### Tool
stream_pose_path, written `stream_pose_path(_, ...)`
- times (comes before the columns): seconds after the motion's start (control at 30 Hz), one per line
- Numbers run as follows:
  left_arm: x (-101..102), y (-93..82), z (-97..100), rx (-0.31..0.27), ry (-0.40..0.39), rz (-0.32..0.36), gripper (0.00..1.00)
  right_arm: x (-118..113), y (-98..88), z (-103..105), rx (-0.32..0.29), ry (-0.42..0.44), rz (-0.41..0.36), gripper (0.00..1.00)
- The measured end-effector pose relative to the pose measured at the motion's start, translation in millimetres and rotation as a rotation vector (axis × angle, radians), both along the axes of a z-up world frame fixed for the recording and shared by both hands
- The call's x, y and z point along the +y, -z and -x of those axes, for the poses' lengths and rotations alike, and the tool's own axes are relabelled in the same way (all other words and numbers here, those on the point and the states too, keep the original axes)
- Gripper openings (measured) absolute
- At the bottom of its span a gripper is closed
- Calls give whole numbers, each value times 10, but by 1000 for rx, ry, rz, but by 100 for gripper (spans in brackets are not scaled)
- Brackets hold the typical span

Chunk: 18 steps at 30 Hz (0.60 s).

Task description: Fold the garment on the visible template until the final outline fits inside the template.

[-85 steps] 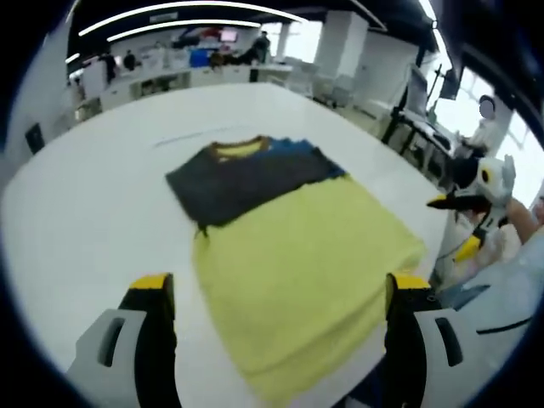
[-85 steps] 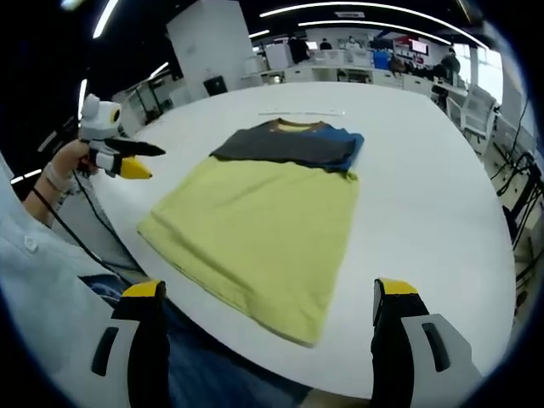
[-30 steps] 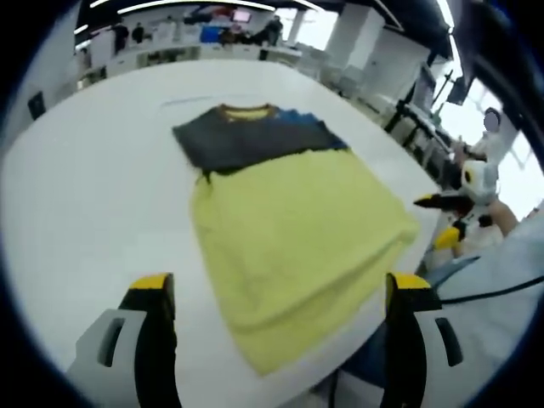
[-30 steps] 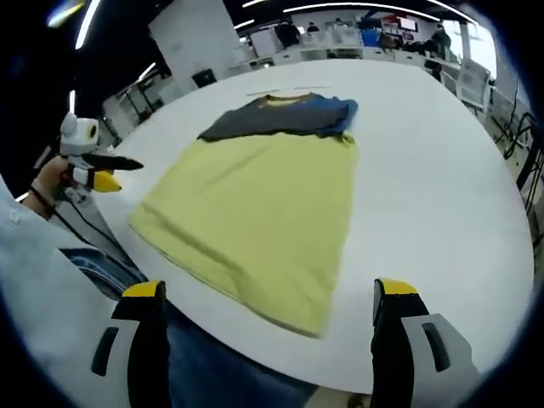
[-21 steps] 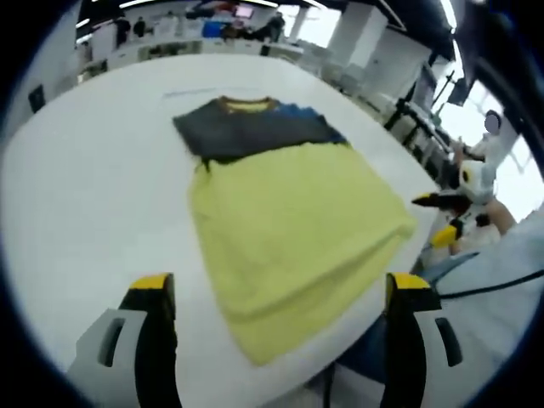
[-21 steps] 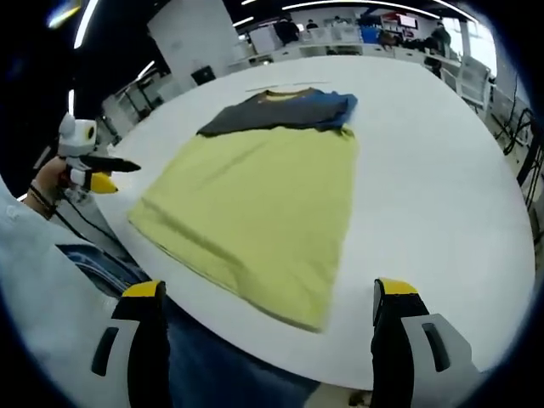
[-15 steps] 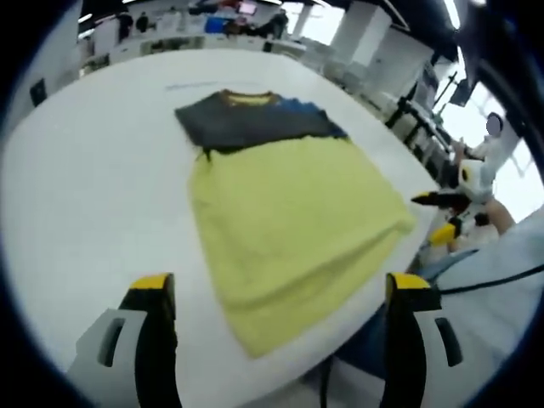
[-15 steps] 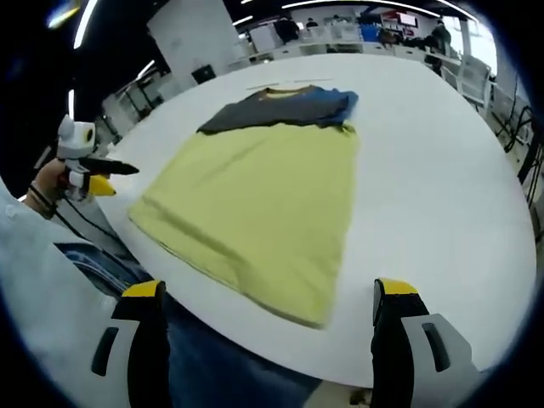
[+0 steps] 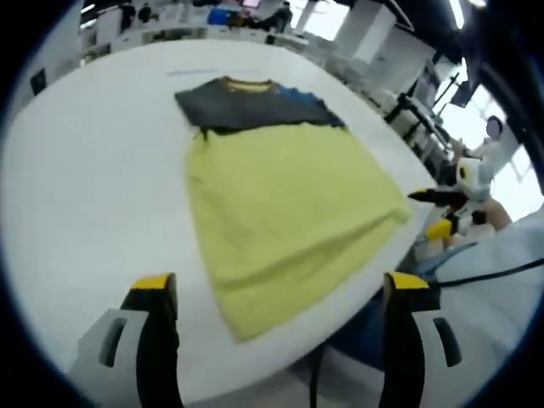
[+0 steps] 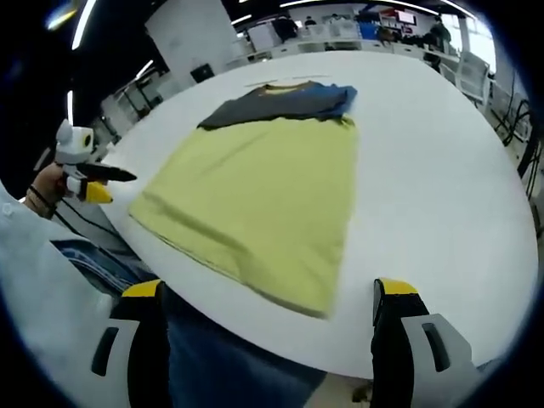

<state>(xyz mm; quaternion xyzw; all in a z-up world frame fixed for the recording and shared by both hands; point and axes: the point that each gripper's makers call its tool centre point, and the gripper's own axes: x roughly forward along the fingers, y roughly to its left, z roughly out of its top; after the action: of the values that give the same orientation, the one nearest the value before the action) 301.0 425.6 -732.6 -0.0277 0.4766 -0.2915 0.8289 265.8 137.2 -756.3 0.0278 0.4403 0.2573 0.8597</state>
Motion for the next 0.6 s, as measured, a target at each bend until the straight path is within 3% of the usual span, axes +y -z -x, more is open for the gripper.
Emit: stream_pose_path(0.6,-63,71,221,49,11,26,95,-30,0,58,-12,15,-4,100)
